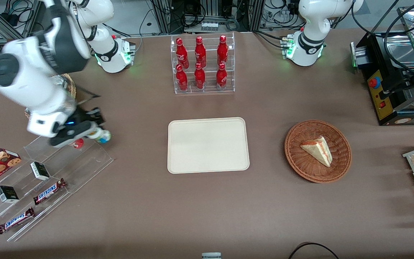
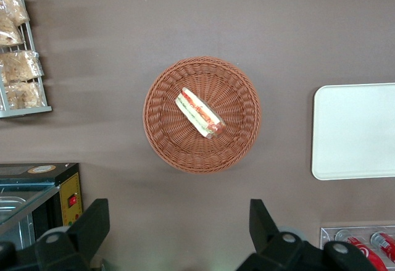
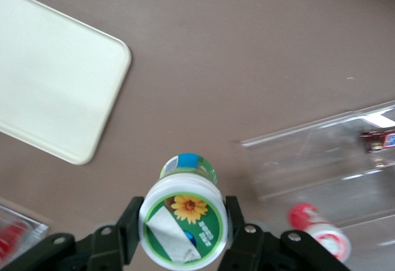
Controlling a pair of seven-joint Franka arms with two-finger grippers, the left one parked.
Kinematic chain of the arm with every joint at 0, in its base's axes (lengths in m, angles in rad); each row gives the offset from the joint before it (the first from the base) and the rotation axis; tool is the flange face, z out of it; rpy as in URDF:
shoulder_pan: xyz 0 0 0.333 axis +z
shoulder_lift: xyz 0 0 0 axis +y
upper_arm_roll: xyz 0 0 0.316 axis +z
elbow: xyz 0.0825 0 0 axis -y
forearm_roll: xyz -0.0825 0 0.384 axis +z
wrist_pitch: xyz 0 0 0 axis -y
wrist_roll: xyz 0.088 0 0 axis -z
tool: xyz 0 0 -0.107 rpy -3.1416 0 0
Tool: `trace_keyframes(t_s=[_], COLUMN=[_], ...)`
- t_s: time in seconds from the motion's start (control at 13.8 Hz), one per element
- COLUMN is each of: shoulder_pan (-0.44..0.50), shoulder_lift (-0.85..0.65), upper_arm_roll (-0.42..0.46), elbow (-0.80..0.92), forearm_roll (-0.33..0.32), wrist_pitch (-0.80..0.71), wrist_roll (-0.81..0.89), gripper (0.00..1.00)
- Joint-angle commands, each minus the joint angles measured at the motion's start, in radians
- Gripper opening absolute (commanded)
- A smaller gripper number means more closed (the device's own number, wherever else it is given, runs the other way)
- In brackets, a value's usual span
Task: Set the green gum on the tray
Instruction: 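Lift the gum bottle and carry it over the cream tray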
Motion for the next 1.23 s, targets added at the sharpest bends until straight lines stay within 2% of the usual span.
trace_keyframes(t_s=[0.0,0.22,0.72,0.94,1.16], shoulder_pan=[0.105,0.222,0.392,0.435,0.461], shoulder_lift=[0.114,0.220,0.490,0.564,0.619], upper_arm_roll=[-0.013,-0.013,-0.014,-0.014,-0.016], elbow=[0.075,0.121,0.289,0.300,0.331], forearm_roll=[0.012,0.010,-0.002,-0.002,-0.002], wrist_pitch=[0.024,0.107,0.205,0.313,0.339], wrist_roll=[0.207,0.409,0.723,0.825,0.855], gripper=[0.00,0.00,0.00,0.00,0.00])
